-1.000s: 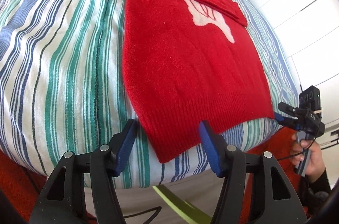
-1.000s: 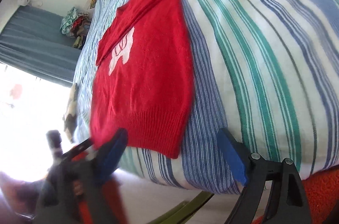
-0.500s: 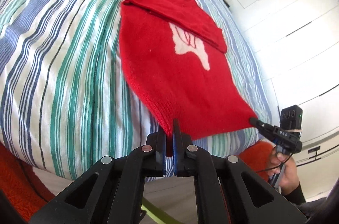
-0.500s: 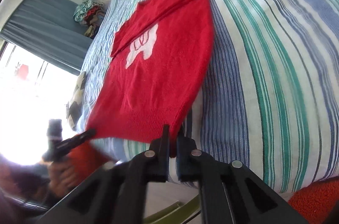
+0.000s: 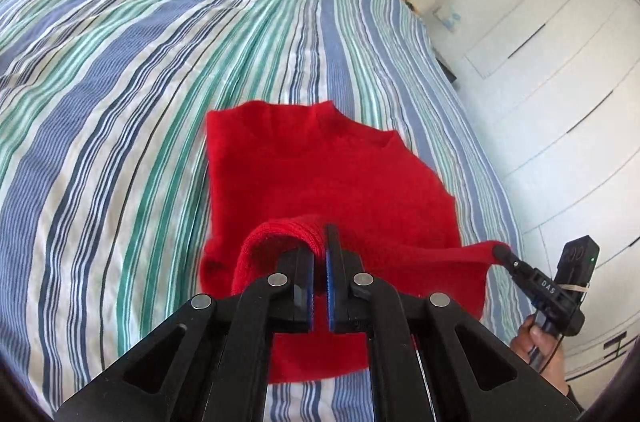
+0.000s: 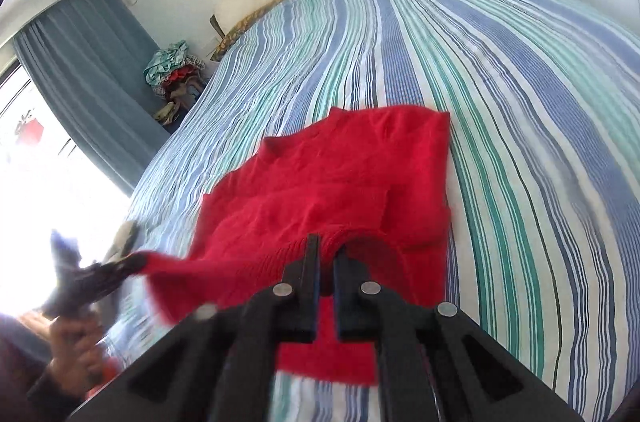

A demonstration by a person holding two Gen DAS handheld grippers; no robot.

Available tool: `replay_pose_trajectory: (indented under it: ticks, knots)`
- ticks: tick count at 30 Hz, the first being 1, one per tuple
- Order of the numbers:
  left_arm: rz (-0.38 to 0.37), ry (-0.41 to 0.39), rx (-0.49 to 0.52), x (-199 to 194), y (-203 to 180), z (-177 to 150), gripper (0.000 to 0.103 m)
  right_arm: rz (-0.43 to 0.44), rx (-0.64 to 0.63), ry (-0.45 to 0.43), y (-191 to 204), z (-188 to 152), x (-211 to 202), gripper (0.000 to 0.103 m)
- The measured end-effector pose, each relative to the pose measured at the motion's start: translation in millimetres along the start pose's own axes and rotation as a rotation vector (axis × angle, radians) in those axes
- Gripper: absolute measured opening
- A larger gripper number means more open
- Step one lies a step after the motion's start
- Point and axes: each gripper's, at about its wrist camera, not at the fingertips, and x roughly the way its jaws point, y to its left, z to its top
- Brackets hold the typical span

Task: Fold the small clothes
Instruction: 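Grasp the hem with both grippers and fold it up toward the collar, then release the hem and withdraw both grippers from the folded sweater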

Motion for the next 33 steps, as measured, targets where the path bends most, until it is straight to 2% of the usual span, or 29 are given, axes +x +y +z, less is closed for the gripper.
replay_pose_trajectory:
  ticks: [3, 7, 10, 14, 16, 17, 18, 19, 20, 21, 22, 23, 24, 25, 27, 29, 31, 33]
  knots:
    - [0.022, 0.017, -0.047, 39.6, 11.8, 33.9, 0.002, -0.019, 0.005, -0.004, -6.0, 41.7, 34.5, 0.005]
    - [0.044, 0.039, -0.107, 84.5, 28.6, 64.3, 0.002, -0.052, 0.035, 0.008, -22.7, 81.0, 84.1, 0.005]
    - [0.057, 0.046, -0.107, 106.2, 34.1, 76.6, 0.002, -0.049, 0.080, 0.015, -40.3, 97.3, 113.6, 0.005]
    - [0.081, 0.037, -0.052, 123.3, 30.1, 89.2, 0.004, -0.046, 0.103, 0.022, -58.4, 107.1, 141.6, 0.005]
    - [0.085, 0.043, -0.063, 133.3, 33.4, 96.2, 0.009, -0.045, 0.107, 0.024, -64.5, 109.3, 153.2, 0.005]
    - [0.083, 0.044, -0.085, 136.9, 37.3, 98.8, 0.014, -0.040, 0.114, 0.024, -67.6, 111.0, 159.2, 0.005]
    - [0.079, 0.051, -0.112, 140.8, 42.3, 102.4, 0.031, -0.025, 0.128, 0.021, -71.2, 112.4, 163.8, 0.005]
    - [0.069, 0.050, -0.141, 141.3, 46.9, 104.5, 0.054, -0.009, 0.146, 0.019, -74.9, 113.6, 167.8, 0.006]
    - [0.067, 0.033, -0.163, 137.2, 50.1, 106.3, 0.065, 0.004, 0.166, 0.021, -77.6, 114.8, 171.1, 0.009]
    - [0.096, 0.003, -0.172, 129.5, 51.1, 107.4, 0.079, 0.013, 0.188, 0.019, -80.0, 116.4, 172.0, 0.017]
    - [0.126, -0.029, -0.172, 119.9, 51.9, 108.6, 0.085, 0.025, 0.207, 0.010, -81.5, 119.2, 170.2, 0.023]
    - [0.144, -0.053, -0.171, 111.0, 53.0, 109.6, 0.085, 0.030, 0.217, -0.008, -82.3, 122.7, 166.1, 0.034]
    - [0.159, -0.067, -0.172, 102.8, 54.0, 109.6, 0.085, 0.024, 0.215, -0.027, -81.5, 126.0, 158.1, 0.041]
    - [0.174, -0.078, -0.165, 93.9, 53.0, 107.6, 0.085, 0.015, 0.207, -0.047, -78.9, 127.7, 148.3, 0.043]
    - [0.191, -0.100, -0.103, 74.7, 40.9, 95.2, 0.085, -0.012, 0.160, -0.065, -71.6, 130.7, 129.8, 0.043]
    - [0.180, -0.100, 0.017, 58.3, 19.7, 67.9, 0.085, -0.015, 0.059, -0.049, -53.7, 126.2, 111.7, 0.043]
    - [0.168, -0.075, 0.152, 51.7, -0.9, 28.2, 0.092, 0.021, -0.090, -0.005, -27.0, 108.6, 98.2, 0.043]
    - [0.200, -0.015, 0.281, 58.7, -10.6, -15.3, 0.094, 0.061, -0.243, 0.065, -1.0, 75.7, 90.2, 0.043]
